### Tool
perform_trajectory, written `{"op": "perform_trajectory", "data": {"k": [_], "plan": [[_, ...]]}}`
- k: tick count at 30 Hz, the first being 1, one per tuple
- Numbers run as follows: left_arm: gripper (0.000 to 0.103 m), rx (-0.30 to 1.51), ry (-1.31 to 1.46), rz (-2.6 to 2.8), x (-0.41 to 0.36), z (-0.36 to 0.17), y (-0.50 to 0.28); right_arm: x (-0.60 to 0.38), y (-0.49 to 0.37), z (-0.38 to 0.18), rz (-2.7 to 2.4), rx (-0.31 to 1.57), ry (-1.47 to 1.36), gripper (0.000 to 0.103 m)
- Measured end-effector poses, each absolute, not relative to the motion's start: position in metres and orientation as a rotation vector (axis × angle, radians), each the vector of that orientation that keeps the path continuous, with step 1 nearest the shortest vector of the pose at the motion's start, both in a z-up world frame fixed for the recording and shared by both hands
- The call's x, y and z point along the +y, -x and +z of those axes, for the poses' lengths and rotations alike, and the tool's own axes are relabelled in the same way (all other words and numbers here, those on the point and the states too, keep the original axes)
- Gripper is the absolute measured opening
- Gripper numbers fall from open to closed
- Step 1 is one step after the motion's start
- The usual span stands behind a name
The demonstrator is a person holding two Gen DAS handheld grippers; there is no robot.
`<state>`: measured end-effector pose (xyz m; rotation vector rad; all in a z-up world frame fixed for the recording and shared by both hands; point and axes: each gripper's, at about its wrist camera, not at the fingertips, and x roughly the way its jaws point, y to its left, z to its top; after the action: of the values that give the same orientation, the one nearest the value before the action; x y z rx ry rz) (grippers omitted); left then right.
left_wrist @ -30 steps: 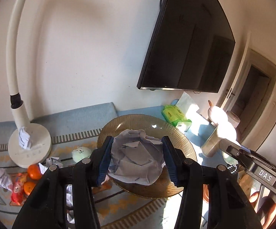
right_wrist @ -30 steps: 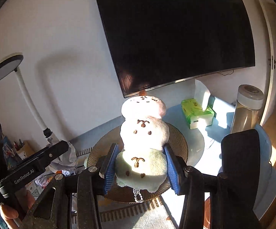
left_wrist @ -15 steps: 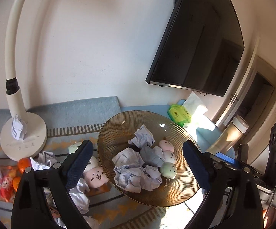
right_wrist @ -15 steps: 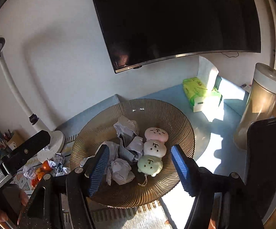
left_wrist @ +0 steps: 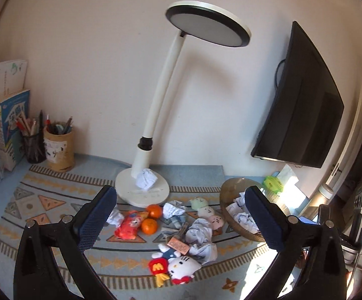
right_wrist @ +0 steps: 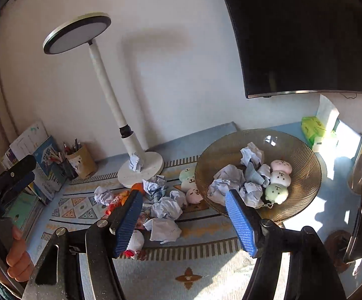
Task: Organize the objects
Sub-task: 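Move both open grippers back toward the remaining items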
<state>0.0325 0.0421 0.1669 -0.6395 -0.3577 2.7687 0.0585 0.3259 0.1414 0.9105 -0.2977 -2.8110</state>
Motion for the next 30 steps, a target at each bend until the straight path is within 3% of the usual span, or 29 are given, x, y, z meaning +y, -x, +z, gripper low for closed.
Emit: {"op": "perform_trajectory", "data": {"k": [7, 15, 16, 18, 19, 30], "plan": [[0.102, -0.434, 0.821, 2.93, -0.027, 0.083, -0.044, 0.29, -0.052, 0.064, -2.717, -0.244, -0.967, 0.068], [0.102, -0.418, 0.992, 2.927, -0.029, 0.009, -0.029, 0.286, -0.04, 0.02, -2.724, -0.186, -1.021, 0.069], [0.102, -0.402, 1.053, 2.922, -0.028, 0.007, -0.025, 0.285, -0.04, 0.02, -2.738, -0.173, -1.012, 0.07], [0.102, -0.39, 1.027, 2.923, -0.026, 0.008, -0.026, 0.282, -0.041, 0.019, -2.786, -0.14, -1.009, 0.09], [0.102, -0.368, 1.036, 2.942, -0.024, 0.009, -0.027, 0.28, -0.042, 0.02, -2.812, -0.118, -1.001, 0.091], [0.102, -0.414, 1.095, 2.916, -0.03, 0.004, -0.024, 0.25, -0.043, 0.014, -2.844, 0.167, -1.04, 0.092]]}}
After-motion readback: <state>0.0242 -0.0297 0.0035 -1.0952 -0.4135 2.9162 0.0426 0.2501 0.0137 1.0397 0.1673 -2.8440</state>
